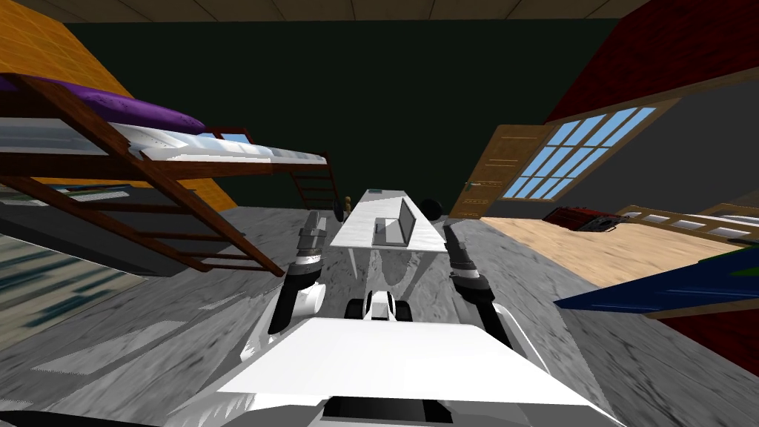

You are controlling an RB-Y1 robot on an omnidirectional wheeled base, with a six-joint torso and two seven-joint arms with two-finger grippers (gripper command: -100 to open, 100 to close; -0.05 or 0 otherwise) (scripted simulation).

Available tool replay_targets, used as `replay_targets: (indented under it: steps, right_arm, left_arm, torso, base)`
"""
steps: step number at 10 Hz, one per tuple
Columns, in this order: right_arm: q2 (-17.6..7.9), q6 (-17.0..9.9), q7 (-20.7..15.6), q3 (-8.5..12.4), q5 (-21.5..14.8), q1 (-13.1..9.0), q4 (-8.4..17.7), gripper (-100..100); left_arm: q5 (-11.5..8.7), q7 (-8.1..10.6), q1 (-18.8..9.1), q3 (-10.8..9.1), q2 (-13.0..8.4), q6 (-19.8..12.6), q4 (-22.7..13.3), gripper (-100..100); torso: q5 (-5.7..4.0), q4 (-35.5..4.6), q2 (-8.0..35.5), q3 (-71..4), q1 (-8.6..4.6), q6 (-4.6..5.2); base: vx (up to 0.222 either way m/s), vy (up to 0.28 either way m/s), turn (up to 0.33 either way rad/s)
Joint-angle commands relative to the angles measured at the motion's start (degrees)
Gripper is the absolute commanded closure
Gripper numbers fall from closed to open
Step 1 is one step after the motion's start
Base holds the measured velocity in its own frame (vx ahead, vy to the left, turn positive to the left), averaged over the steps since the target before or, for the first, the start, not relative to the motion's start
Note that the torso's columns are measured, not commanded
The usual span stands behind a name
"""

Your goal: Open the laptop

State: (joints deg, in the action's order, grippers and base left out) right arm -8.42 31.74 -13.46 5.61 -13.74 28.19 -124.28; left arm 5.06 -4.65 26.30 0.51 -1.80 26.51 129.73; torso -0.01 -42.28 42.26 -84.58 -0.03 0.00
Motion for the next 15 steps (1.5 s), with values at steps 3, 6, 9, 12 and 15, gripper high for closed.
replay_targets:
  steps: [3, 6, 9, 12, 15]
  right_arm:
    - [-1.74, -1.33, -6.9, 2.11, -5.79, -0.97, 3.06, -100]
    - [-2.56, -2.08, -10.82, 3.23, -9.15, -1.41, 4.88, -100]
    - [-3.54, -2.74, -14.27, 4.22, -12.1, -1.8, 6.53, -100]
    - [-4.88, -3.36, -17.55, 5.15, -14.91, -2.16, 8.02, -100]
    - [-6.63, -4.01, -21.13, 6.17, -17.97, -2.53, 9.59, -100]
  left_arm:
    - [0.0, 0.0, 0.0, 0.0, 0.0, 0.0, 0.0, 0]
    - [0.0, 0.0, 0.0, 0.0, 0.0, 0.0, 0.0, 0]
    - [0.0, 0.0, 0.0, 0.0, 0.0, 0.0, 0.0, 0]
    - [0.0, 0.0, 0.0, 0.0, 0.0, 0.0, 0.0, 0]
    - [0.0, 0.0, 0.0, 0.0, 0.0, 0.0, 0.0, 0]
  torso:
    - [0.0, 0.0, 0.02, 0.01, 0.01, 0.0]
    - [0.0, -0.01, 0.05, 0.03, 0.0, 0.0]
    - [0.01, 0.0, 0.02, 0.01, 0.04, 0.0]
    - [0.01, -0.01, 0.06, 0.03, 0.02, 0.0]
    - [0.0, 0.0, 0.01, 0.01, -0.02, 0.0]
  base:
    - [0.053, 0.08, -0.029]
    - [0.039, 0.068, -0.029]
    - [0.038, 0.067, -0.024]
    - [0.035, 0.063, -0.022]
    - [0.037, 0.059, -0.025]
